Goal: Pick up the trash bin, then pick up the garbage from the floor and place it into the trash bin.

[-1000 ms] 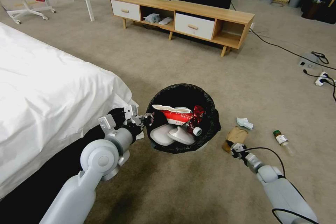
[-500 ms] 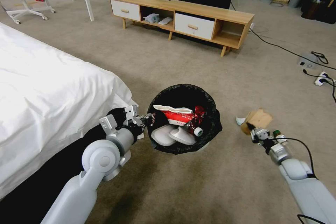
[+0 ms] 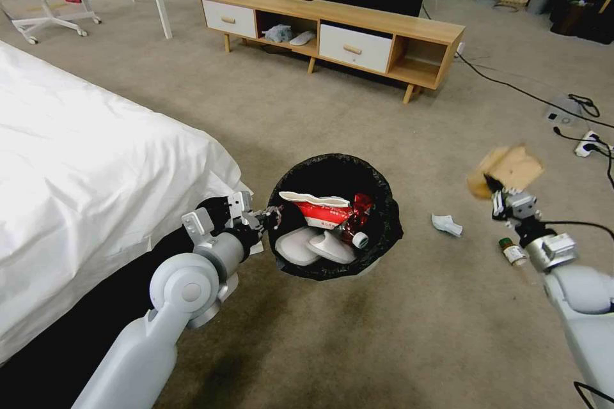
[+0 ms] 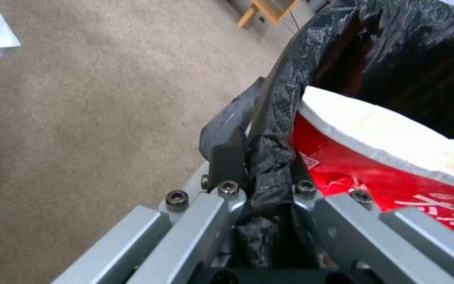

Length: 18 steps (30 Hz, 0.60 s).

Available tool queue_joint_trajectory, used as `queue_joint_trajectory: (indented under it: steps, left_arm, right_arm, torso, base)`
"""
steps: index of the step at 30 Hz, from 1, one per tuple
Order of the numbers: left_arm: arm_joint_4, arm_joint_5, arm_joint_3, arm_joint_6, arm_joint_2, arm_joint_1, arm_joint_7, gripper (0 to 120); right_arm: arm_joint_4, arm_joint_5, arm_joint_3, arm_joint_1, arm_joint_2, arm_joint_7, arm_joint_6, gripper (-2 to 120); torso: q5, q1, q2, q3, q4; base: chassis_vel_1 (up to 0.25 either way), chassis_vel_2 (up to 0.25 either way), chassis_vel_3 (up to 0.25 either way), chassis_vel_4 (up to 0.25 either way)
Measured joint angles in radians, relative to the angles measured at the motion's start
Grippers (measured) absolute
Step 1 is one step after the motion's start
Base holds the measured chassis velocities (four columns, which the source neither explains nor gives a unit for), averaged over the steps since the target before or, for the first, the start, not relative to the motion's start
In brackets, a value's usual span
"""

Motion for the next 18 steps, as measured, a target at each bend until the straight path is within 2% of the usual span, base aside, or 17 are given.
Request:
queue_joint_trajectory:
  steps: [4,8,11,14,18]
  left_arm:
    - [0.005,-0.001,0.003,0.000,0.002,-0.002,0.000,3]
    - [0.012,-0.011,0.012,0.000,0.007,-0.010,-0.006,3]
    - [0.016,-0.015,0.016,0.000,0.007,-0.015,-0.008,3]
    - [0.024,-0.021,0.023,0.000,0.008,-0.024,-0.008,3]
    - [0.038,-0.024,0.036,0.001,0.007,-0.033,-0.008,3]
  right_arm:
    - [0.077,0.034,0.006,-0.013,-0.007,-0.002,-0.008,0]
    - [0.218,0.121,0.007,-0.040,-0.024,-0.015,-0.027,0]
    - [0.260,0.152,0.001,-0.050,-0.034,-0.026,-0.030,0]
    - [0.325,0.221,-0.020,-0.066,-0.059,-0.071,-0.025,0]
    - [0.405,0.328,-0.056,-0.076,-0.105,-0.179,0.001,0]
  torso:
    - [-0.0002,0.000,0.000,0.000,0.0001]
    - [-0.0002,0.000,0.000,0.000,0.0001]
    - [-0.0001,0.000,0.000,0.000,0.0001]
    - [-0.0001,0.000,0.000,0.000,0.0001]
    - [0.0000,0.000,0.000,0.000,0.0001]
  base:
    - [0.000,0.000,0.000,0.000]
    - [0.000,0.000,0.000,0.000]
    - [0.000,0.000,0.000,0.000]
    - [0.000,0.000,0.000,0.000]
    - [0.000,0.000,0.000,0.000]
